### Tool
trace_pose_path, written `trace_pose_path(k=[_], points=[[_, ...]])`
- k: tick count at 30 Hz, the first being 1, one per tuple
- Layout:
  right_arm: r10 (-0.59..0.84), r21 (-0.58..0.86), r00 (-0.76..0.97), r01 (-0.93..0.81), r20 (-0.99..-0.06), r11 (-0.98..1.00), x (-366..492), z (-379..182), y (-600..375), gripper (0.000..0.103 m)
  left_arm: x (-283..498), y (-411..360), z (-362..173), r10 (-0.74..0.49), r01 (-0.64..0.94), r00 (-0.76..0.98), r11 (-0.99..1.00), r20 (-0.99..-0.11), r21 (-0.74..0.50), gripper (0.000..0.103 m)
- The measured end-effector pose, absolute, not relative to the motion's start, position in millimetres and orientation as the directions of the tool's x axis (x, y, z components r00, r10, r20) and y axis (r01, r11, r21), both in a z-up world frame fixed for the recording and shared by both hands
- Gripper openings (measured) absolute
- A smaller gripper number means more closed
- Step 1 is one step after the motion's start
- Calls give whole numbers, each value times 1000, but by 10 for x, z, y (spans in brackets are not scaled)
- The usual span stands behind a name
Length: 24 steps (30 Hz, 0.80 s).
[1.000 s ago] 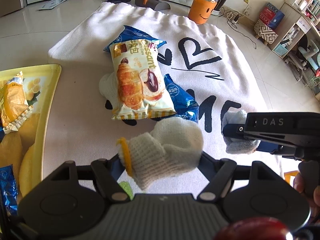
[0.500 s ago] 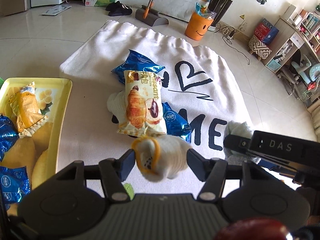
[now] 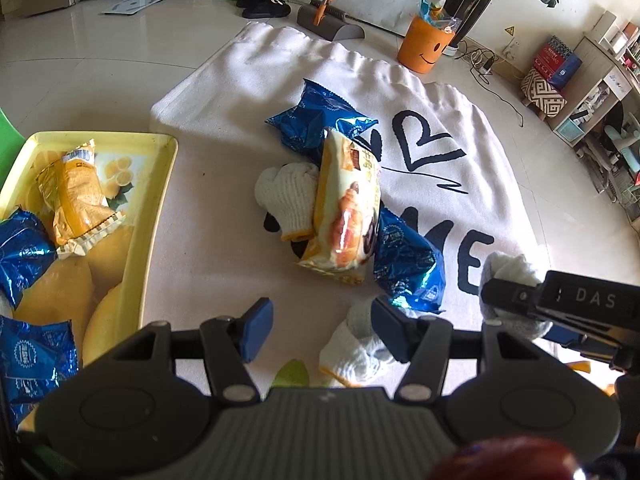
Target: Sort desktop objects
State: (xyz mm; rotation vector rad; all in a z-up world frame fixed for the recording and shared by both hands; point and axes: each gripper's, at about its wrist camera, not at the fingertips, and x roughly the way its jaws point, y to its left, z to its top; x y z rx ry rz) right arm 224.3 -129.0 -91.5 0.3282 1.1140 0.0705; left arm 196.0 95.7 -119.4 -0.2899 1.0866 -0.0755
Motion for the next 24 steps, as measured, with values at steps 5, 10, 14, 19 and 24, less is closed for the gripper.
trace_pose_path(k=[5, 10, 14, 19, 24], points=[[245, 331, 443, 127, -862, 935, 2244, -905, -1341, 58, 1971, 836, -1268, -235, -22, 447, 962, -863, -273, 64], [223, 329, 455, 168, -862, 929, 2241, -892, -1456, 58, 1961, 583, -1465, -206, 39, 421, 977, -883, -210, 89], [230, 347, 453, 195, -862, 917, 2255, -896, -1547, 58, 1994, 394, -1605, -168, 88, 427, 986, -888, -144, 94], [246, 369, 449, 208, -859, 906, 2256, -907, -1608, 58, 2035, 260, -1726, -149, 106, 417, 988, -897, -115, 97], [259, 383, 447, 213, -856, 899, 2254, -914, -1632, 58, 2042, 111, -1859, -98, 139, 413, 989, -905, -43, 98]])
